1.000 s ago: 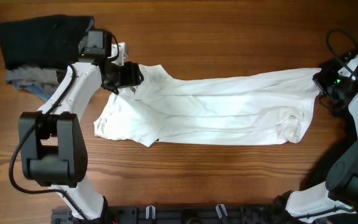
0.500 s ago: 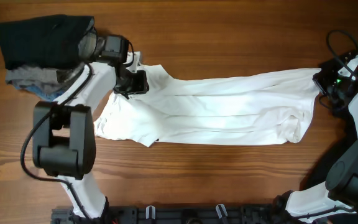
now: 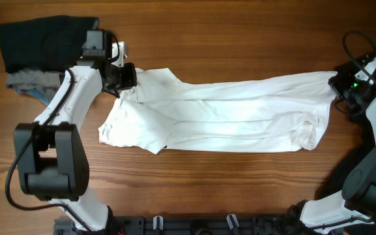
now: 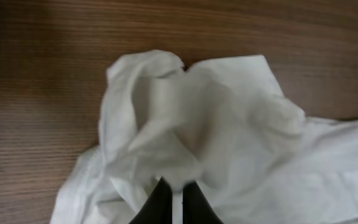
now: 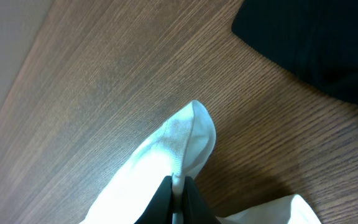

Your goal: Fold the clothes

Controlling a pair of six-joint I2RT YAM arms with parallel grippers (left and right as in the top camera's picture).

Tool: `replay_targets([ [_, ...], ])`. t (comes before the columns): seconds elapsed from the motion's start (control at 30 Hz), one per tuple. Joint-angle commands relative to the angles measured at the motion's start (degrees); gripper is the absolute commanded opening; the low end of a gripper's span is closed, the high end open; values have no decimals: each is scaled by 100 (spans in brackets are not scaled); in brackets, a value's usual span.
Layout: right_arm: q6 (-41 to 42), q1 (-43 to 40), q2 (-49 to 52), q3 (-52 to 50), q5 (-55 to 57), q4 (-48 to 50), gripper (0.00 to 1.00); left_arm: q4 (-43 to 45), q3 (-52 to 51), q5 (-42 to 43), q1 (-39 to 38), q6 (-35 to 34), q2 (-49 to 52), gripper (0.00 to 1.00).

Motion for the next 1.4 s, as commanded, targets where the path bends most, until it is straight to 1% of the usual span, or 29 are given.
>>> replay_targets([
  [0.0, 20, -35, -83, -7, 81, -2, 5, -155, 61, 168, -376, 575, -11, 22],
  [0.03, 15, -35, -83, -7, 79, -7, 5, -175, 61, -85, -516, 570, 15, 33],
  [0.07, 20, -35, -83, -7, 81, -7, 5, -192, 61, -219, -623, 573, 35, 37],
  [0.13, 20, -35, -83, -7, 81, 2, 6, -337, 59, -527, -798, 570, 76, 40],
  [0.2, 20, -35, -83, -7, 81, -2, 6, -437, 52, -833, -839, 568, 144, 39],
  [0.23, 22, -35, -83, -7, 81, -7, 6, -455, 52, -855, -839, 568, 188, 40],
  [0.43, 20, -35, -83, -7, 81, -7, 6, -378, 52, -820, -859, 568, 636, 40],
  [0.57, 20, -35, -83, -7, 81, 2, 6, -341, 52, -697, -931, 566, 831, 38],
  [0.63, 17, -35, -83, -7, 81, 0, 6, -260, 52, -697, -931, 566, 828, 38],
  [0.67, 17, -35, -83, -7, 81, -2, 6, -166, 52, -699, -929, 564, 828, 35],
  [0.77, 20, -35, -83, -7, 83, 0, 6, 57, 55, -699, -929, 538, 763, 35],
  [0.87, 22, -35, -83, -7, 81, 0, 6, 415, 52, -702, -929, 498, 743, 37],
  [0.93, 22, -35, -83, -7, 81, 0, 6, 485, 52, -702, -929, 501, 774, 38],
  [1.0, 22, -33, -83, -7, 81, 2, 6, 481, 52, -699, -929, 501, 848, 33],
  [1.03, 22, -35, -83, -7, 83, 2, 6, 476, 52, -695, -942, 498, 892, 25],
  [1.07, 22, -35, -83, -7, 81, 0, 6, 468, 52, -693, -955, 498, 935, 20],
  [1.13, 20, -35, -83, -7, 83, 2, 6, 433, 52, -391, -973, 498, 964, 6],
  [1.17, 20, -35, -83, -7, 83, 0, 6, 433, 52, -306, -973, 494, 962, 4],
  [1.3, 22, -33, -83, -7, 79, -22, 6, 424, 55, -365, -931, 361, 675, 4],
  [1.37, 15, -35, -83, -7, 81, -46, 5, 328, 55, -750, -835, 214, 234, 4],
])
